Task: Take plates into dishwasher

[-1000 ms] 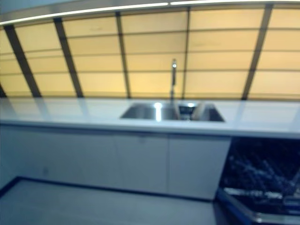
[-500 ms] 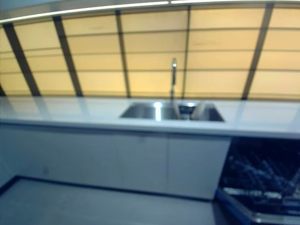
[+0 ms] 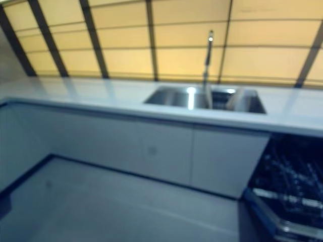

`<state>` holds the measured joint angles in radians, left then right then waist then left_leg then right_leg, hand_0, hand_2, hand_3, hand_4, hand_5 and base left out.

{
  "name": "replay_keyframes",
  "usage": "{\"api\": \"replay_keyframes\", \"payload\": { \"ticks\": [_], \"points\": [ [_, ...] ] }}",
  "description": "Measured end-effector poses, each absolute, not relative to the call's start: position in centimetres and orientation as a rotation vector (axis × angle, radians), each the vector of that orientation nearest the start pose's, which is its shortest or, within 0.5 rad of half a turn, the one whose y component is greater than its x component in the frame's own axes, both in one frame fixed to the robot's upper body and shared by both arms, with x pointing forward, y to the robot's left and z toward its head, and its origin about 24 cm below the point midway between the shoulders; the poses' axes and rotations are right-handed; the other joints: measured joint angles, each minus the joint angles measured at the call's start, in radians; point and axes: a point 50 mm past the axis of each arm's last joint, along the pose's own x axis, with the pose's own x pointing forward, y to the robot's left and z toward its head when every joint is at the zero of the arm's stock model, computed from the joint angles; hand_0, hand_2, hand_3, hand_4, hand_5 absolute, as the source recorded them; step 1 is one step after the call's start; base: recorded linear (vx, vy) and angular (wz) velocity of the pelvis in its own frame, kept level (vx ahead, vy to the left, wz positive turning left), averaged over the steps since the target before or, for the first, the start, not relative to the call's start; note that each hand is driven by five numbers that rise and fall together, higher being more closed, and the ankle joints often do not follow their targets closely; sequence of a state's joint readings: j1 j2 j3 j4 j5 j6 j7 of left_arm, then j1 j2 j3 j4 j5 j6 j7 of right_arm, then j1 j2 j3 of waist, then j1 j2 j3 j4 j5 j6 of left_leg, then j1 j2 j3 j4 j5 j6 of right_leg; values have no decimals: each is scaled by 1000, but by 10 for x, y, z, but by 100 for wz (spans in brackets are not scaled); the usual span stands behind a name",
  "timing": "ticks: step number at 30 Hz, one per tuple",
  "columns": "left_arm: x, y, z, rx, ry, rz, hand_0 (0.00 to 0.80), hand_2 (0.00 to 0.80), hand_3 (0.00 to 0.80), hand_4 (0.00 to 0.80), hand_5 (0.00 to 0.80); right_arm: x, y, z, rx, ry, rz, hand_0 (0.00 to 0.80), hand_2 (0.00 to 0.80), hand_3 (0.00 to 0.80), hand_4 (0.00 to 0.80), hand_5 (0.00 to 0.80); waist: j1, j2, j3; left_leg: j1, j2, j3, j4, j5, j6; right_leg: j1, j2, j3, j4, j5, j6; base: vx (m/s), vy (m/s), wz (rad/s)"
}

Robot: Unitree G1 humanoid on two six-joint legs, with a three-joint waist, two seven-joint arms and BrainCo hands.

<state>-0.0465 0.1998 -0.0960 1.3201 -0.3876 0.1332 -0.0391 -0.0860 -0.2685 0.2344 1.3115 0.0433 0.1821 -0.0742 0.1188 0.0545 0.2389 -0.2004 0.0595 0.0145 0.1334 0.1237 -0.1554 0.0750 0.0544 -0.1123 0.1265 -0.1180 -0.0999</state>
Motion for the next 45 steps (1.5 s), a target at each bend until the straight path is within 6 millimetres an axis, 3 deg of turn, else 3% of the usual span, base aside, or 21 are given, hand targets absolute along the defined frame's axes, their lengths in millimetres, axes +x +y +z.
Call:
{"api": "replay_keyframes", "payload": {
  "ticks": [2,3,6,7,8,9,10,13,15,16,18,20,21,22,23,25,29,32,34,40,45],
  "points": [
    [85,219,-168,-138,1344,247,0,0,0,0,0,83,-247,-162,-413,1425,-80,0,0,0,0,0,-3,-11,-14,6,-10,20,11,0,3,2,-15,11,5,-16,12,357,154,-19],
    [91,220,-166,-134,1324,241,0,0,0,0,0,81,-245,-163,-435,1429,-51,0,0,0,0,0,-1,-25,-24,17,-18,47,-14,12,19,2,-37,24,15,-35,30,318,142,-24],
    [102,217,-164,-126,1297,216,0,0,0,0,0,78,-246,-163,-453,1438,-39,0,0,0,0,0,-1,-31,-48,18,-26,48,-49,40,56,29,-67,35,17,-75,70,282,130,-10],
    [100,217,-164,-116,1304,201,0,0,0,0,0,78,-247,-163,-453,1439,-39,0,0,0,0,0,3,-20,-79,23,-21,59,-75,41,88,45,-80,44,30,-104,102,249,118,-14],
    [100,217,-164,-115,1305,199,0,0,0,0,0,78,-246,-163,-452,1437,-39,0,0,0,0,0,4,-24,-86,34,-27,70,-79,29,140,46,-90,47,39,-120,112,253,121,-13],
    [98,219,-164,-111,1309,202,0,0,0,0,0,77,-243,-164,-448,1441,-35,0,0,0,0,0,3,-40,-93,41,-41,81,-72,26,161,47,-108,48,55,-136,126,165,87,-10],
    [97,227,-163,-87,1313,196,0,0,0,0,0,82,-233,-166,-430,1424,-17,0,0,0,0,0,5,-82,-114,55,-83,107,-62,-11,189,52,-160,47,79,-146,139,101,55,-5],
    [107,231,-160,-42,1295,173,0,0,0,0,0,95,-225,-165,-420,1394,-7,0,0,0,0,0,7,-101,-126,81,-121,120,-20,-89,213,82,-201,41,96,-131,174,261,197,-5],
    [106,230,-160,38,1301,130,0,0,0,0,0,101,-226,-163,-417,1381,-19,0,0,0,0,0,0,-85,-125,122,-128,115,-32,-124,225,42,-204,41,250,-132,188,390,293,-7],
    [100,232,-161,148,1325,56,0,0,0,0,0,102,-227,-163,-416,1363,-23,0,0,0,0,0,-50,-59,-129,163,-124,83,-74,-113,240,-84,-199,56,522,-53,197,343,105,20],
    [100,242,-159,230,1337,28,0,0,0,0,0,103,-229,-161,-390,1336,-52,0,0,0,0,0,-81,-47,-129,191,-121,78,-122,-102,242,-226,-207,36,570,-104,213,391,-105,20],
    [102,247,-157,238,1338,39,0,0,0,0,0,101,-231,-162,-385,1335,-63,0,0,0,0,0,-100,-56,-127,201,-123,80,-138,-104,244,-297,-211,-15,356,-100,202,400,-178,-11],
    [102,247,-157,238,1338,39,0,0,0,0,0,101,-231,-162,-385,1335,-63,0,0,0,0,0,-100,-56,-127,201,-123,80,-138,-104,244,-297,-211,-15,356,-100,202,193,-78,26],
    [102,248,-157,240,1352,36,0,0,0,0,0,102,-234,-161,-384,1323,-74,0,0,0,0,0,-139,-55,-121,207,-134,44,-141,-110,244,-327,-212,-30,99,-11,227,342,-123,56],
    [104,246,-157,240,1349,27,0,0,0,0,0,100,-237,-161,-383,1330,-84,0,0,0,0,0,-158,-66,-111,232,-153,34,-152,-118,243,-359,-231,-26,-27,80,248,436,-163,56],
    [100,243,-159,228,1363,7,0,0,0,0,0,90,-242,-162,-385,1363,-96,0,0,0,0,0,-162,-73,-104,261,-169,22,-148,-145,243,-366,-246,-21,-128,158,250,406,-179,32],
    [81,239,-164,180,1404,18,0,0,0,0,0,80,-243,-163,-382,1410,-105,0,0,0,0,0,-166,-77,-101,328,-162,-31,-80,-248,199,-341,-227,-30,61,180,205,436,-222,41],
    [63,229,-169,141,1456,-8,0,0,0,0,0,81,-255,-160,-407,1410,-152,0,0,0,0,0,-173,-15,-108,378,-77,-39,-51,-303,142,-278,-151,-68,59,190,95,255,-107,20],
    [64,226,-169,164,1450,-36,0,0,0,0,0,94,-260,-155,-408,1373,-172,0,0,0,0,0,-165,-1,-112,378,-55,-37,-44,-304,140,-275,-117,-68,57,182,56,71,7,-16],
    [107,221,-162,178,1299,-64,0,0,0,0,0,119,-282,-141,-468,1283,-219,0,0,0,0,0,-185,27,-99,378,-16,-36,-90,-301,136,-299,-89,-79,70,142,51,129,49,-2],
    [123,216,-158,211,1245,-118,0,0,0,0,0,109,-269,-149,-444,1309,-189,0,0,0,0,0,-184,20,-88,360,-14,-43,-104,-316,104,-334,-102,-88,121,128,61,149,-79,9]
  ]
}}
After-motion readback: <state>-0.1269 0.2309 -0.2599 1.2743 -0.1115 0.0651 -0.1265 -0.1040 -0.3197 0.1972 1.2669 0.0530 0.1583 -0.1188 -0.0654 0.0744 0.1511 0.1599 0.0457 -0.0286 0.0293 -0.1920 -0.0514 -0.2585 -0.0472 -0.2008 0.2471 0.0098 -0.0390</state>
